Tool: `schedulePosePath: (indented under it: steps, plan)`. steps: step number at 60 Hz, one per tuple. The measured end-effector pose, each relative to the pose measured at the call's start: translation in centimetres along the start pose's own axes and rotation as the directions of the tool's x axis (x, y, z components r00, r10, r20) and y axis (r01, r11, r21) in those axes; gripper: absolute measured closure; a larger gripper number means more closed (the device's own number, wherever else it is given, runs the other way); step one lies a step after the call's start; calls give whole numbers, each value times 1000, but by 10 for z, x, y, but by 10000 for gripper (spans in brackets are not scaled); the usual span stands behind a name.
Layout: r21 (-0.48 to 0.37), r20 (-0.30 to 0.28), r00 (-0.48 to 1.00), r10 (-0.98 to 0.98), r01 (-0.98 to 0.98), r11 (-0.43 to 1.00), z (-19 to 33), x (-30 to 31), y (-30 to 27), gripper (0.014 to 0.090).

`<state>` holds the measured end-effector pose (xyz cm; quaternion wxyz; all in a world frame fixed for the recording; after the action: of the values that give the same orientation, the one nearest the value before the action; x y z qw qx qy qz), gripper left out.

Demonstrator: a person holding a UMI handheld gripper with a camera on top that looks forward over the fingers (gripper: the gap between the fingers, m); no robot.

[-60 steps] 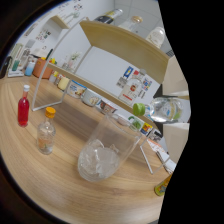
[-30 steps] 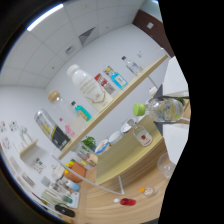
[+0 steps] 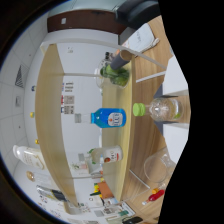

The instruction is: Make me a cup of Vodka Sunrise.

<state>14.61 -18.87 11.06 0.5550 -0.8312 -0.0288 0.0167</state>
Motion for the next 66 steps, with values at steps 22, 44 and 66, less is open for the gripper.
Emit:
schedulePosePath:
  steps: [22, 44, 66]
  plan:
    - [-144, 2, 999, 44, -44, 989, 28, 3, 74, 693]
    - [-175, 5, 1000, 26, -25, 984, 27, 3, 83, 685]
    - [-217, -22, 998, 53, -56, 975, 9, 4, 91, 524]
